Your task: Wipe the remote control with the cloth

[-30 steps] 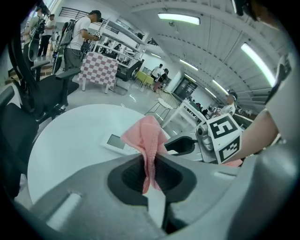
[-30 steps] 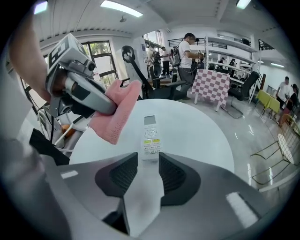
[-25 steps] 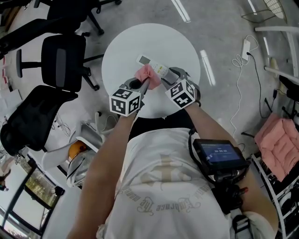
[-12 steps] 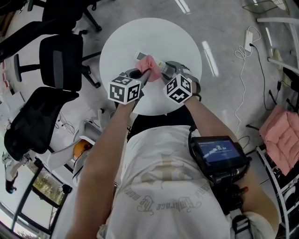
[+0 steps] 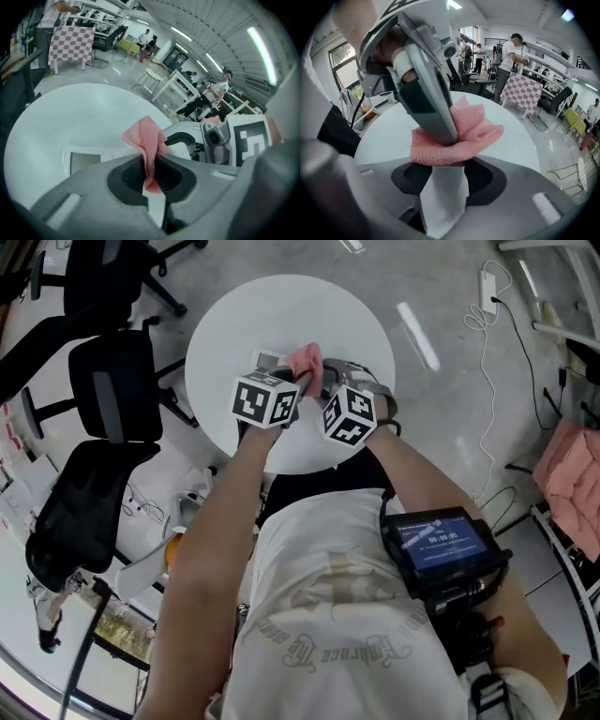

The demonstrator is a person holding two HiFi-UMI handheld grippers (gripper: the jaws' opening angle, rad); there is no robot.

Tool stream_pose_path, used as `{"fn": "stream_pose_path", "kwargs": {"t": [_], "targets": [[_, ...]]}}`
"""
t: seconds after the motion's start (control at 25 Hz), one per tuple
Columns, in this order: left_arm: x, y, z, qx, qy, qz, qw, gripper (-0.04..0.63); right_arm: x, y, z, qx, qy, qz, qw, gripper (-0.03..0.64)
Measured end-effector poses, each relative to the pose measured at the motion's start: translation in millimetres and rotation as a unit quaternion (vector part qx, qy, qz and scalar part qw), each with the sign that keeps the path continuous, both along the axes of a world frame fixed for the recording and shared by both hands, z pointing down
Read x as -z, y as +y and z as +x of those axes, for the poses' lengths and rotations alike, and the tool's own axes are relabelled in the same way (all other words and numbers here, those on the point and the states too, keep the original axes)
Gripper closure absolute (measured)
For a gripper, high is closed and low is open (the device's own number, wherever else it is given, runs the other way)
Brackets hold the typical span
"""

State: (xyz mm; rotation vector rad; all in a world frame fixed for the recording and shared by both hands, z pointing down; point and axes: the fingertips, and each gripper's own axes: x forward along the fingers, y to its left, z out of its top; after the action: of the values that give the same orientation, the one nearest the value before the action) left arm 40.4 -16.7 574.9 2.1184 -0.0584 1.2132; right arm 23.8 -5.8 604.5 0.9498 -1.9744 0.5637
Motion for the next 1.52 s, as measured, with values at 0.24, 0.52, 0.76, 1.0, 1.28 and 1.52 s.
{"fn": "stream_pose_path", "kwargs": {"t": [0.24, 0.52, 0.76, 1.0, 1.28, 1.52], "targets": [[-9, 8, 6, -0.072, -0.048, 0.040, 0.9955, 0.574, -1, 1, 0, 0.000, 0.020, -0.008, 1.000, 0.397], [-10, -9, -4, -0.034, -0.066, 0.044, 0.9963, 0.575, 0, 0, 0, -0.002, 0.015, -0.005, 1.000, 0.400], [-14, -24, -17, -0.026, -0.070, 0.050, 0.9959, 0.575, 1, -1, 0, 0.001, 0.014, -0.005, 1.000, 0.400], [-16, -42, -31, -0.024, -0.085, 0.078, 0.9930, 0.575, -1, -1, 2, 0.003, 0.016, -0.009, 1.000, 0.400], [-23, -84, -67, 0.000, -0.125, 0.112, 0.9858, 0.575, -2, 1, 6, 0.000, 0.016, -0.010, 1.000, 0.400], [-26, -114, -100, 0.006, -0.167, 0.141, 0.9759, 0.575, -4, 2, 9, -0.001, 0.018, -0.011, 1.000, 0.400]]}}
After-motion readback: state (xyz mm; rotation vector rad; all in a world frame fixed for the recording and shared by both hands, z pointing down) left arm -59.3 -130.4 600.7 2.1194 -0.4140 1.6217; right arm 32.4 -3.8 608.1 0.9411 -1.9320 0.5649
